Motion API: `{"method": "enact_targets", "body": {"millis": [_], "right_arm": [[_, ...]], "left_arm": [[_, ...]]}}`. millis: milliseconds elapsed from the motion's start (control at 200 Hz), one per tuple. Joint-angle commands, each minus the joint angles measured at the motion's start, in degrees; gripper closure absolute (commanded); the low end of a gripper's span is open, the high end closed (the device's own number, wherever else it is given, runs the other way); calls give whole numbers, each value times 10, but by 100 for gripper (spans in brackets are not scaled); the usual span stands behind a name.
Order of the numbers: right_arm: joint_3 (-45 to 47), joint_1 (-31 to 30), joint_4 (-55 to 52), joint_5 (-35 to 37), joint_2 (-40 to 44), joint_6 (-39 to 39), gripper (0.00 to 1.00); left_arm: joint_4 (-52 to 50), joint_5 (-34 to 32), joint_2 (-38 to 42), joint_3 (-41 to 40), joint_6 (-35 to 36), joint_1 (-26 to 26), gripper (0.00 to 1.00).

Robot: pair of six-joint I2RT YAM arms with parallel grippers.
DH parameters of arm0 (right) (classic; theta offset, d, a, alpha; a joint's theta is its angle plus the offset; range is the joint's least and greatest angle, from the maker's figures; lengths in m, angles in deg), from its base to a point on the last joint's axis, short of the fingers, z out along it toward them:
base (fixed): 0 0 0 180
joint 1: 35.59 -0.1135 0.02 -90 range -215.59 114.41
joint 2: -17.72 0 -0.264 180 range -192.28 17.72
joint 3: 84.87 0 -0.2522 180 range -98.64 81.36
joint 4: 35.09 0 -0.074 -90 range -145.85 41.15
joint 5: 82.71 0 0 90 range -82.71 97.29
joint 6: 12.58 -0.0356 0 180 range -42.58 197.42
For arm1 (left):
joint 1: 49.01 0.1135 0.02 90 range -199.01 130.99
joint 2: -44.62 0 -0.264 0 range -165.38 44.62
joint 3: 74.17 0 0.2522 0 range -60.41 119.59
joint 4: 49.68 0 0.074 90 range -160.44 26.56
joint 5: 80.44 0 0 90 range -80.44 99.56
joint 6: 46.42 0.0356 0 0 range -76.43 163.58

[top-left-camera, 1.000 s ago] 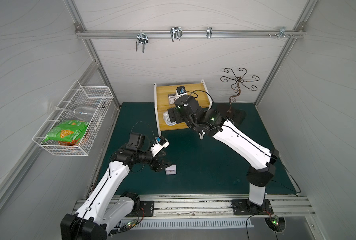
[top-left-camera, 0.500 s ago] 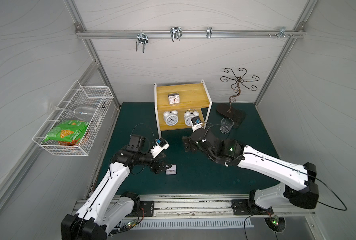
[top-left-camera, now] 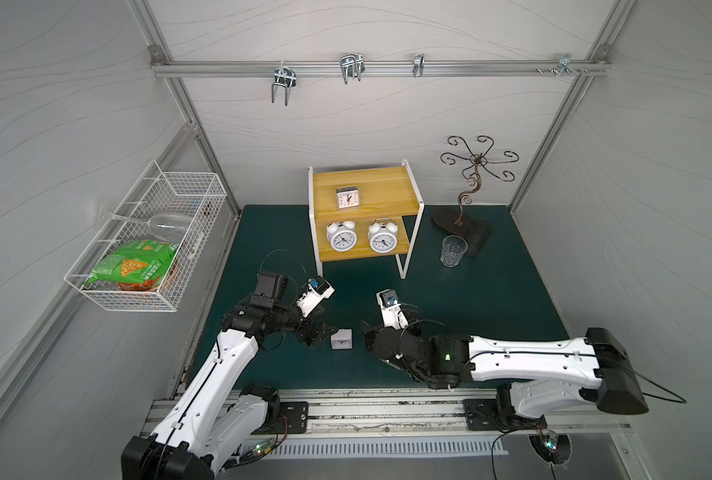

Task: Place the alarm clocks on the shelf by style
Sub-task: Pick up the alarm from the center of the board.

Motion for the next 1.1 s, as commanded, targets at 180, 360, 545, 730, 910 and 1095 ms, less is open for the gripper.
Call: {"method": "enact_targets", "body": {"millis": [180, 360, 545, 730, 910, 1095], "right_arm": [[1, -74, 53, 75, -110, -151, 3], [-47, -90, 36, 77, -198, -213, 3], [-81, -93, 87, 54, -265, -193, 4], [-128, -92, 68, 70, -317, -197, 3], [-149, -77, 59, 76, -354, -212, 2], [-160, -61, 68, 81, -379, -207, 3]], "left_arm": [[28, -8, 27, -17, -1, 40, 18], [49, -10, 37, -22, -23, 56, 18], [62, -19, 51, -25, -35, 67, 18], [63, -23, 60, -29, -42, 69, 18], [59, -17, 65, -32, -44, 69, 18], [55, -12, 66, -33, -42, 69, 18]]}}
